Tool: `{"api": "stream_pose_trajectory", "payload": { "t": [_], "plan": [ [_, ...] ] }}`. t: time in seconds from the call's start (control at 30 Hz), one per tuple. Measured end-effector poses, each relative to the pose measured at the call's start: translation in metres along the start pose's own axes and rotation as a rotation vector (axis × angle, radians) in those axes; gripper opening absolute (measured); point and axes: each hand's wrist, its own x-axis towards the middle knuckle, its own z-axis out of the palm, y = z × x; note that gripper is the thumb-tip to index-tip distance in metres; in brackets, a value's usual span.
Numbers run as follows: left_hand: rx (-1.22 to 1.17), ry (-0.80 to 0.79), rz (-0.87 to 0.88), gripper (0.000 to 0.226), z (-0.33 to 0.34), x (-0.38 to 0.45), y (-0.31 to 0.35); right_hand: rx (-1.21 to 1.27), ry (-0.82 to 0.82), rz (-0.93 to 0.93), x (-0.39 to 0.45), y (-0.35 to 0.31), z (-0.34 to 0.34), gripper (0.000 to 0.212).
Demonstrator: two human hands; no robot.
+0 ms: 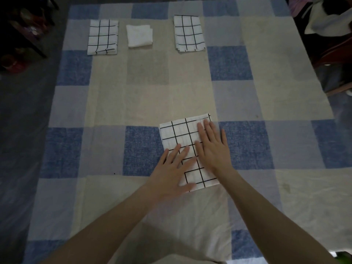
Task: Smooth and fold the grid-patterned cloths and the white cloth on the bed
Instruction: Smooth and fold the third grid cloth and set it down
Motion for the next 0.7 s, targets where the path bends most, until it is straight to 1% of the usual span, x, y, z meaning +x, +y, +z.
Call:
{"api": "stream_pose_trajectory", "payload": {
  "t": [0.03, 0.1, 0.13, 0.17, 0.2, 0.27, 0.37, 0.43, 0.57, 0.7],
  "plan": [
    [-0.055, 0.023, -0.068, 0.075, -0.007, 0.004, 0.006, -0.002, -0.001, 0.000, -0.001, -0.001, 0.000, 0.060],
    [-0.199, 0.180, -0.182, 0.067, -0.024, 0.020, 0.022, -0.012, 0.003, 0.005, -0.001, -0.001, 0.001, 0.060],
    [-0.239, 0.267, -0.195, 0.062, -0.029, 0.030, 0.029, -0.024, -0.005, 0.003, -0.001, 0.000, 0.002, 0.060],
    [-0.243, 0.321, -0.189, 0.060, -0.032, 0.038, 0.036, -0.048, -0.014, -0.003, -0.001, 0.001, 0.002, 0.061],
    [-0.222, 0.339, -0.175, 0.059, -0.028, 0.045, 0.042, -0.076, -0.016, -0.013, -0.001, 0.003, 0.003, 0.063],
    [-0.198, 0.295, -0.189, 0.058, -0.011, 0.052, 0.047, -0.093, -0.018, -0.025, -0.001, 0.004, 0.004, 0.064],
    [-0.171, 0.216, -0.273, 0.060, 0.015, 0.041, 0.042, -0.050, -0.013, 0.012, -0.001, 0.001, 0.003, 0.058],
    [-0.100, 0.190, -0.256, 0.062, 0.023, 0.028, 0.037, -0.028, -0.002, 0.046, 0.000, -0.001, 0.001, 0.057],
    [-0.028, 0.123, -0.187, 0.077, 0.026, -0.002, 0.029, 0.003, 0.006, 0.083, 0.000, -0.004, -0.002, 0.056],
    [-0.014, 0.097, -0.220, 0.081, 0.027, -0.019, 0.026, 0.027, 0.009, 0.153, 0.000, 0.001, -0.005, 0.056]
  ]
}}
